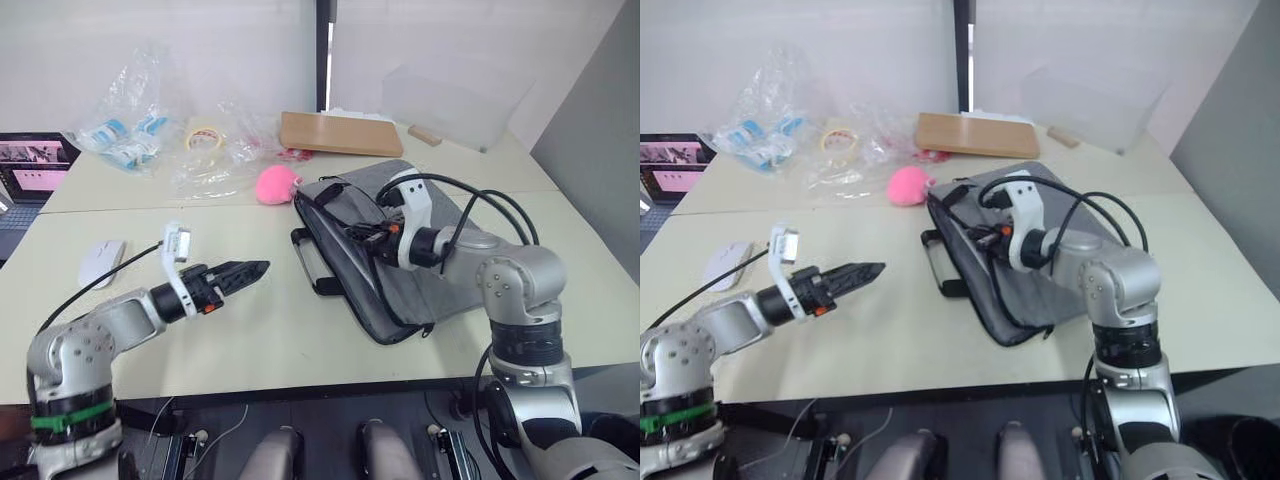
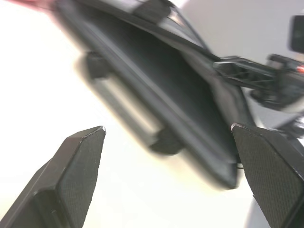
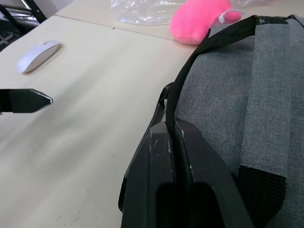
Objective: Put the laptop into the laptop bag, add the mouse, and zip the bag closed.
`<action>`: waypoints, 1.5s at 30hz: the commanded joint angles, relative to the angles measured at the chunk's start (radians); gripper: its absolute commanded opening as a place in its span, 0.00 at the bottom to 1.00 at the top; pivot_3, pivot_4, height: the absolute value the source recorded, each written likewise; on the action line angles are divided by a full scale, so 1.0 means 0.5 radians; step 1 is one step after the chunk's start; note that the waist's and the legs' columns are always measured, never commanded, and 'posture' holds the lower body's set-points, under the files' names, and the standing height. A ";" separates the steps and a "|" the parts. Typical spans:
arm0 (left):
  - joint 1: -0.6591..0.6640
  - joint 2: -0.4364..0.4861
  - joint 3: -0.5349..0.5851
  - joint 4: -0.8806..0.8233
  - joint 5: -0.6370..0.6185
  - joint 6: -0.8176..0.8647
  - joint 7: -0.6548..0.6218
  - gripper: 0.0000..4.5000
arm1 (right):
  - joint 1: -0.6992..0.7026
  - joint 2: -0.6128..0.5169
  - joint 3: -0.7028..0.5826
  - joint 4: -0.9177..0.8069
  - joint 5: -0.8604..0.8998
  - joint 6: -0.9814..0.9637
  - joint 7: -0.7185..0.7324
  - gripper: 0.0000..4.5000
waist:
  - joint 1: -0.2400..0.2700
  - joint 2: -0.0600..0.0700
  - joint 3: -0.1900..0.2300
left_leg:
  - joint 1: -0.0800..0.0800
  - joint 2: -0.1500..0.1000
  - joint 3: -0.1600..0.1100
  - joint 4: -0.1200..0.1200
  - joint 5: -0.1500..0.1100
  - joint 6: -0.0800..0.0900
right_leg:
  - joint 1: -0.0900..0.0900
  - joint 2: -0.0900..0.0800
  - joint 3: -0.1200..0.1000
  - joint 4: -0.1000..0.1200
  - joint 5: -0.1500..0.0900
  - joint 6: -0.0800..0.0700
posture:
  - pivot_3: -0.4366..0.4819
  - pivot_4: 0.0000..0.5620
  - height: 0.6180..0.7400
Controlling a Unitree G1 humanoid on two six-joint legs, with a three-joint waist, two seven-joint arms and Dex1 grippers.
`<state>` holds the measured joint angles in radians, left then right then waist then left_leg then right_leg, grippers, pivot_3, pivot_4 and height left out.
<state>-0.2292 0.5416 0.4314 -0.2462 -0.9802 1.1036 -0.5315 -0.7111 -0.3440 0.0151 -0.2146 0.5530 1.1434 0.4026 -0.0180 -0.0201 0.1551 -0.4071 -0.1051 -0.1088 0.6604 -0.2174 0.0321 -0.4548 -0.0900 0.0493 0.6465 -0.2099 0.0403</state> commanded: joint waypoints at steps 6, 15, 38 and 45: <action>0.267 0.089 0.010 -0.227 0.442 -0.442 0.234 0.99 | 0.052 0.013 0.207 -0.004 -0.166 -0.277 0.073 0.00 | -0.004 0.000 0.000 | 0.002 0.000 0.001 -0.001 0.000 0.000 | 0.000 0.000 0.000 0.000 0.000 -0.001 | 0.48 0.27 1.00; 0.472 0.140 0.069 -0.085 0.600 -0.984 -0.155 0.99 | 0.110 0.003 0.291 0.031 -0.302 -0.413 0.115 0.00 | -0.001 0.000 0.000 | 0.002 0.002 0.002 -0.001 0.000 0.000 | 0.001 0.000 -0.002 -0.002 0.001 -0.002 | 0.48 0.27 1.00; 0.600 0.149 0.101 -0.042 0.612 -1.174 -0.259 1.00 | 0.177 0.064 0.355 0.172 -0.504 -0.668 0.189 0.27 | 0.001 0.000 0.000 | 0.004 0.004 0.004 -0.003 0.000 0.000 | 0.001 -0.001 -0.009 -0.003 0.002 -0.003 | 0.48 0.27 1.00; 0.621 0.205 0.176 -0.016 0.577 -1.157 -0.318 1.00 | 0.199 -0.025 0.173 -0.039 -0.310 -0.636 0.388 0.81 | 0.003 0.000 0.000 | 0.004 0.004 0.004 -0.003 0.000 0.000 | 0.001 0.000 -0.010 -0.003 0.002 -0.003 | 0.48 0.27 1.00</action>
<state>0.0796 0.6186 0.4681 -0.2448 -0.6715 0.5386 -0.6707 -0.6084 -0.3370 0.1570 -0.1604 0.3489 0.8372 0.5590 -0.0167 -0.0200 0.1552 -0.4049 -0.1030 -0.1067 0.6590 -0.2175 0.0320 -0.4541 -0.0901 0.0444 0.6446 -0.2090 0.0387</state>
